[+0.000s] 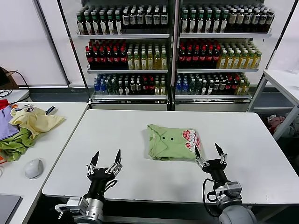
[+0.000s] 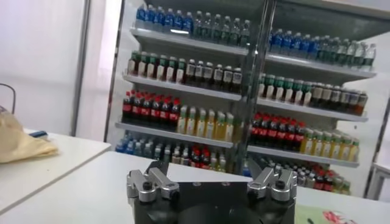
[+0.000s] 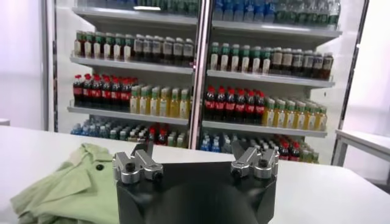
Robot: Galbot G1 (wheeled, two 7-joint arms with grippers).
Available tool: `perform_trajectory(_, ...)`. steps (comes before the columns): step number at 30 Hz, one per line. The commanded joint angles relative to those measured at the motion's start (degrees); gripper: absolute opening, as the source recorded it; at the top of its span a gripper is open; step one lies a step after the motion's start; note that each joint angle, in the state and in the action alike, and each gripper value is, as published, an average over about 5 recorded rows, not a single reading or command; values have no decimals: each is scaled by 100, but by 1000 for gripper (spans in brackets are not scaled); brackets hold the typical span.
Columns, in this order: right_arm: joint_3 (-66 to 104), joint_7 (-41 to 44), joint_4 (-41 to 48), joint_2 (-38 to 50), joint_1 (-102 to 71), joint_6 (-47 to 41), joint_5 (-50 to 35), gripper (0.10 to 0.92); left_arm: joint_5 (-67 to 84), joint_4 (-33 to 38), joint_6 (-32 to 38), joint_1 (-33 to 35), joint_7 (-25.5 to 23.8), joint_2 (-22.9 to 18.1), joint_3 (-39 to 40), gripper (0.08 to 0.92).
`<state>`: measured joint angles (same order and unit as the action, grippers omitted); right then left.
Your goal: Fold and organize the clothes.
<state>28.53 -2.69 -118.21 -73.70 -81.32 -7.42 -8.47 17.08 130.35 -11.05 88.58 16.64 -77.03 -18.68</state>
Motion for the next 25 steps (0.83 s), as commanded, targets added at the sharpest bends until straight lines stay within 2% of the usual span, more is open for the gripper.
perform_trajectory(1,52,-150,-299,-70,-409,373,362,823,231,39,-8,11,-163,-26,23,823)
perform_trajectory(25,-312,-509,-241,-38,-227,116,286,823,181,-24,13,18,-218,-169,-12,823)
